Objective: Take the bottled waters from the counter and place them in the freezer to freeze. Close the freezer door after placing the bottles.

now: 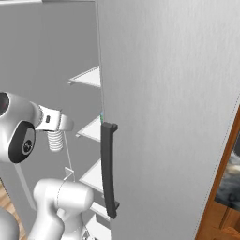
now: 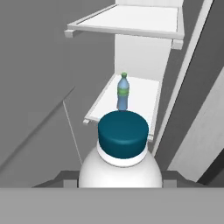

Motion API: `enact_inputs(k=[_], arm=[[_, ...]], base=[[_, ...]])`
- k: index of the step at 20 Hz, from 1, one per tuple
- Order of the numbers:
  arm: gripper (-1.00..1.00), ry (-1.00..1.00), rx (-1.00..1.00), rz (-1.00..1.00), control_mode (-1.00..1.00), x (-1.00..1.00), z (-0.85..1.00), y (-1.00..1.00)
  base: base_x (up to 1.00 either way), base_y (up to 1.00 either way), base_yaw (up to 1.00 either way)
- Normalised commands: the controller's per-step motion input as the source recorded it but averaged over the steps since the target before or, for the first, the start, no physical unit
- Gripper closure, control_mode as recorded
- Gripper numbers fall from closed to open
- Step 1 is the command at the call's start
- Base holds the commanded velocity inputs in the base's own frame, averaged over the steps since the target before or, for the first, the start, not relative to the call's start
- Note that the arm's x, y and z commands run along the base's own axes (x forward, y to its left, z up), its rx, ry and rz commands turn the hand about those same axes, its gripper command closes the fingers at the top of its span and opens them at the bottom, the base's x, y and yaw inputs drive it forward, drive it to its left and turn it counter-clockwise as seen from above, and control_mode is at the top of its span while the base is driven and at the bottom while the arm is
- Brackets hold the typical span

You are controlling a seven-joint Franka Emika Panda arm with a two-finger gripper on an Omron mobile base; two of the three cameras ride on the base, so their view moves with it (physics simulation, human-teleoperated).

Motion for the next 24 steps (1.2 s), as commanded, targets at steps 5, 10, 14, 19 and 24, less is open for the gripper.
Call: enact_inputs(k=[5, 10, 14, 19, 24], arm=[[1.00, 0.00, 0.13, -0.16, -1.00, 0.36, 0.27, 0.00], [1.00, 0.00, 0.15, -0.11, -1.00, 0.23, 0.21, 0.00], [1.00, 0.00, 0.07, -0.05, -1.00, 0.15, 0.15, 0.00], [1.00, 0.00, -0.02, -0.02, -1.00, 0.29, 0.03, 0.00], [1.00, 0.00, -0.04, 0.00, -1.00, 0.28, 0.08, 0.00]], base=[[0.00, 0.00, 0.00], [0.00, 0.00, 0.00], [0.00, 0.00, 0.00], [0.00, 0.00, 0.00], [0.00, 0.00, 0.00]])
